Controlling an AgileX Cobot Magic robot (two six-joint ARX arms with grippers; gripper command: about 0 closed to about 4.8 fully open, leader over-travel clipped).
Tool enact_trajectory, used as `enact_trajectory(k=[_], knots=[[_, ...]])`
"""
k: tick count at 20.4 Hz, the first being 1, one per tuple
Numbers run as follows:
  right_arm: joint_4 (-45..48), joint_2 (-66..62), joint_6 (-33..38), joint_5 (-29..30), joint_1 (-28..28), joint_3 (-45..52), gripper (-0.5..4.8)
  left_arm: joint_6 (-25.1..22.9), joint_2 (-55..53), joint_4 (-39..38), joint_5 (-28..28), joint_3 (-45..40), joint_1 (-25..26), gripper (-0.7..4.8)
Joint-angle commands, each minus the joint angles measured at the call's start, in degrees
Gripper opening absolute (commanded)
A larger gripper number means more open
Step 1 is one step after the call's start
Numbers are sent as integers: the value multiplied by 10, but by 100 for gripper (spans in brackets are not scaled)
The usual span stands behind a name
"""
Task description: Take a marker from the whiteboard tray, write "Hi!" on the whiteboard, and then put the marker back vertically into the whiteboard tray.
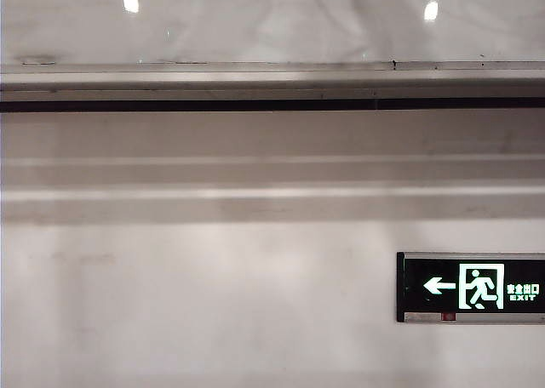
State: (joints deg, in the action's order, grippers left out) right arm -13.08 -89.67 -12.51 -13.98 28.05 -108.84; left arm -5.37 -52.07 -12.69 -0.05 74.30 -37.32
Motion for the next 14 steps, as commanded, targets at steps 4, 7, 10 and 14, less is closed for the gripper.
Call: enact_trajectory(k=[4, 7, 10, 14], knots=[[-79, 0, 5, -16, 0, 1, -2, -2, 0, 8, 3, 2, 0, -5], [-73, 8, 5, -15, 0, 0, -1, -2, 0, 8, 3, 2, 0, -5], [-55, 34, 2, -13, 10, 0, -1, -2, 0, 8, 3, 2, 0, -5], [-30, 41, -18, 5, 7, 0, -1, -2, 0, 8, 3, 2, 0, -5]])
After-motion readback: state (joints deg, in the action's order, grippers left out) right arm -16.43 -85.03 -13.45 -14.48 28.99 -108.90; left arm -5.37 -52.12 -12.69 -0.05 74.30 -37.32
